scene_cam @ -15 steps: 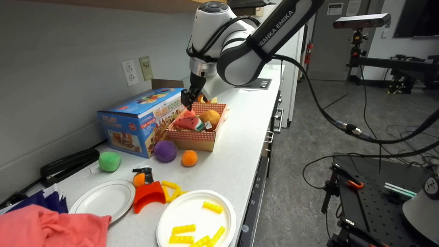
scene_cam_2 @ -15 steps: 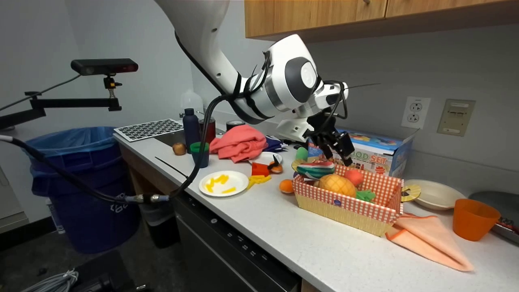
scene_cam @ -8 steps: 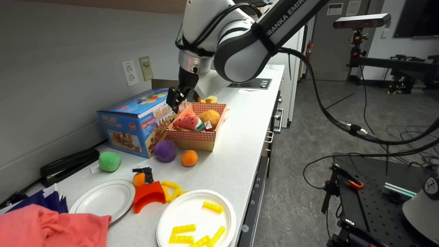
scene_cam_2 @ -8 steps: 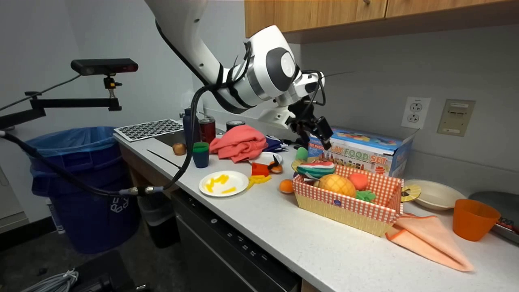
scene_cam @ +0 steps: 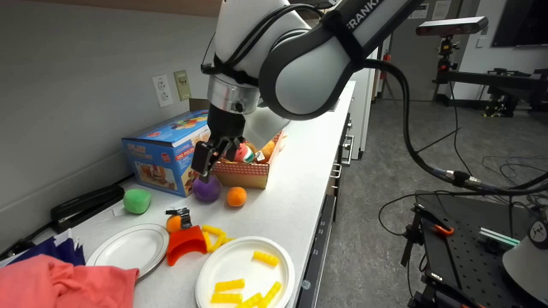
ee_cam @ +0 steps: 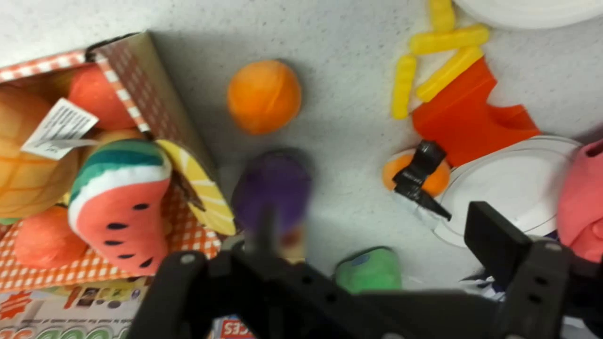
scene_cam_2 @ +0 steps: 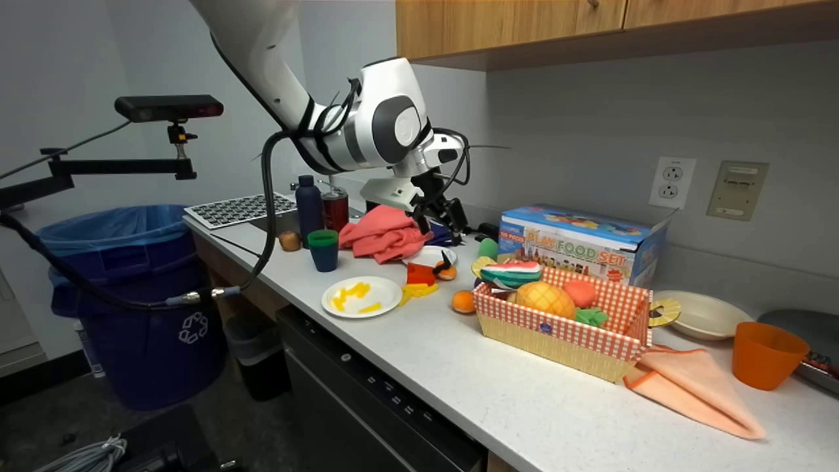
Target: Put the plush toys inside the basket
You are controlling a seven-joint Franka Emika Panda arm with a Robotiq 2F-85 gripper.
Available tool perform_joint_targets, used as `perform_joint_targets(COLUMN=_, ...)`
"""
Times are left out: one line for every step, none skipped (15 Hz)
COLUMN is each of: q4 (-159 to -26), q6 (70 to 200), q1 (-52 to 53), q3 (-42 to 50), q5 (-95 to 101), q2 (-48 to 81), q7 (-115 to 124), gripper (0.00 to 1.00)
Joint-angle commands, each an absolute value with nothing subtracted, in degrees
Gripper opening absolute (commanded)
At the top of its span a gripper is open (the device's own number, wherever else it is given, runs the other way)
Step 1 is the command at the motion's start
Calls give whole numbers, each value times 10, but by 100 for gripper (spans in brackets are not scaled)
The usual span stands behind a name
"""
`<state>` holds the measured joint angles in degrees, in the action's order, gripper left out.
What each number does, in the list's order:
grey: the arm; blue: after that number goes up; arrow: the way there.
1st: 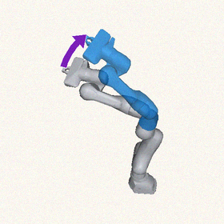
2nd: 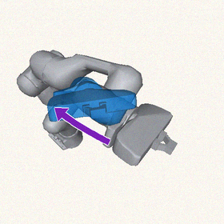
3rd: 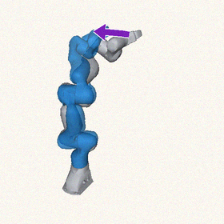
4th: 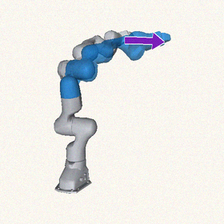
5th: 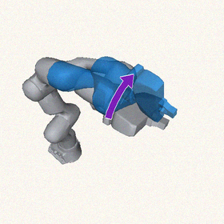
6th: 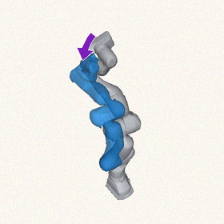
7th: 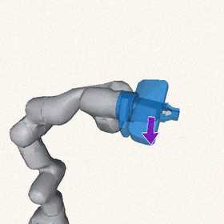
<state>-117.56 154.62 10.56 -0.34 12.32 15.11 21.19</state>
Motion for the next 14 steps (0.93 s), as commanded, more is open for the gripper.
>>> perform_joint_targets(q4=-1164, q6=1516, q1=85, q3=-26, q5=60, q2=168, q7=144, gripper=100)
perform_joint_targets(q4=-1158, q6=1511, q1=86, q3=-21, q5=59, q2=178, q7=142, gripper=100)
perform_joint_targets(q4=-1152, q6=1506, q1=86, q3=-16, q5=59, q2=186, q7=141, gripper=100)
perform_joint_targets(q4=-1146, q6=1504, q1=86, q3=-10, q5=64, q2=196, q7=146, gripper=100)
perform_joint_targets(q4=-1140, q6=1500, q1=84, q3=-8, q5=64, q2=203, q7=146, gripper=100)
perform_joint_targets(q4=-1134, q6=1496, q1=84, q3=-4, q5=67, q2=211, q7=150, gripper=100)
perform_joint_targets(q4=-1128, q6=1494, q1=84, q3=1, q5=71, q2=219, q7=153, gripper=100)
perform_joint_targets(q4=-1120, q6=1492, q1=85, q3=5, q5=74, q2=229, q7=156, gripper=100)
perform_joint_targets(q4=-1114, q6=1489, q1=86, q3=9, q5=75, q2=236, q7=158, gripper=100)
perform_joint_targets(q4=-1107, q6=1489, q1=88, q3=13, q5=79, q2=244, q7=161, gripper=100)
perform_joint_targets(q4=-1100, q6=1488, q1=91, q3=19, q5=84, q2=251, q7=165, gripper=100)
perform_joint_targets(q4=-1093, q6=1492, q1=96, q3=28, q5=94, q2=259, q7=174, gripper=100)
perform_joint_targets(q4=-1086, q6=1492, q1=97, q3=32, q5=98, q2=266, q7=176, gripper=100)
perform_joint_targets(q4=-1081, q6=1492, q1=99, q3=37, q5=102, q2=273, q7=179, gripper=100)
